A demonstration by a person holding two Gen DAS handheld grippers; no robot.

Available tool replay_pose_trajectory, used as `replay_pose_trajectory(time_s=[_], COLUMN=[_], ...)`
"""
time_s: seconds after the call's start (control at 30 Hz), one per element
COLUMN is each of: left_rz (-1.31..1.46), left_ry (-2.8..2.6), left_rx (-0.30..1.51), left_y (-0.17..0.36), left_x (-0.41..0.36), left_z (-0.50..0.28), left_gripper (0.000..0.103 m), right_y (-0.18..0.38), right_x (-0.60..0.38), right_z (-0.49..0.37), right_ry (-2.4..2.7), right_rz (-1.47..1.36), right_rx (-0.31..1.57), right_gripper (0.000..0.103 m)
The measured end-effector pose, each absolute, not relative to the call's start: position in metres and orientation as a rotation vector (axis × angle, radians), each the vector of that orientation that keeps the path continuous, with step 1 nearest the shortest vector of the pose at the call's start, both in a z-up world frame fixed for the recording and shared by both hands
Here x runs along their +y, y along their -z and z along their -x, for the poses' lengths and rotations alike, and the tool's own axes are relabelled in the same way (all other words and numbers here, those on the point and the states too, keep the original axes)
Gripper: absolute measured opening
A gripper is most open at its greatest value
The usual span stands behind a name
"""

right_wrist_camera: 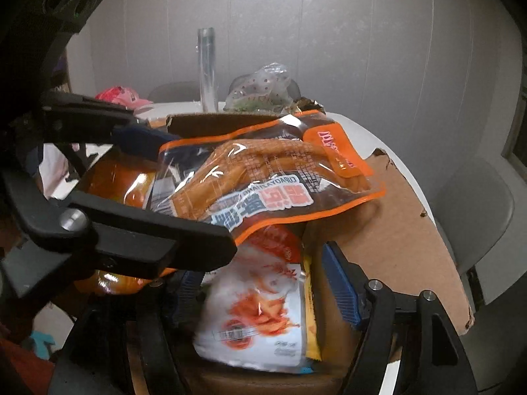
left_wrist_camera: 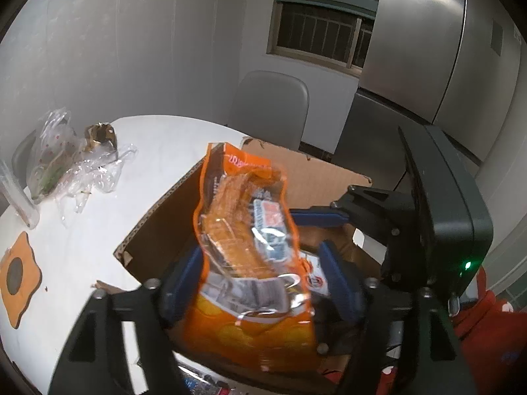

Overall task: Organize snacks
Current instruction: 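Open both grippers, dropping the sausage pack and fish snack pack into the box, then move both tools back toward the sesame bar and nut bar on the table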

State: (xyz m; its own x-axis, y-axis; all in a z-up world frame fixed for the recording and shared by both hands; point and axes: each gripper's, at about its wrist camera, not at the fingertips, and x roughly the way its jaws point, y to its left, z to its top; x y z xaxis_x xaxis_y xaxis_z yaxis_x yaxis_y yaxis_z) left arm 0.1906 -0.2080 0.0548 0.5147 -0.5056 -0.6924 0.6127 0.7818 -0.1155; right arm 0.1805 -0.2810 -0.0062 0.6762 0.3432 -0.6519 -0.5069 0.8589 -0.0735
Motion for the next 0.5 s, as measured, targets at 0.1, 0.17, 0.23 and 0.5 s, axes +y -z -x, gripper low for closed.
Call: replay_pose_trajectory(time_s=[0.1, 0.17, 0.23, 0.5], left_rz=[-0.149, -0.152, -0.154, -0.172], left_ry=[0.673, 0.676, 0.680, 0.679], left_rx=[0.761, 0.753, 0.744, 0.709], left_y=[-0.058, -0.058, -0.060, -0.066], left_x=[-0.206, -0.205, -0.205, -0.209], left_z=[-0.186, -0.187, -0.184, -0.173], left_gripper=[0.080, 0.082, 0.083, 0.085], right_y=[0.006, 0.006, 0.006, 0.004], right_x=[-0.280, -0.281, -0.283, -0.292], right_z=[-0.174, -0.169, -0.164, -0.146], right_ry=[-0.466, -0.444, -0.429, -0.401], right_rz=[0.284, 0.311, 0.325, 0.329], right_rx=[0.678, 0.677, 0.675, 0.674], right_gripper=[0.076, 0.077, 0.079, 0.083])
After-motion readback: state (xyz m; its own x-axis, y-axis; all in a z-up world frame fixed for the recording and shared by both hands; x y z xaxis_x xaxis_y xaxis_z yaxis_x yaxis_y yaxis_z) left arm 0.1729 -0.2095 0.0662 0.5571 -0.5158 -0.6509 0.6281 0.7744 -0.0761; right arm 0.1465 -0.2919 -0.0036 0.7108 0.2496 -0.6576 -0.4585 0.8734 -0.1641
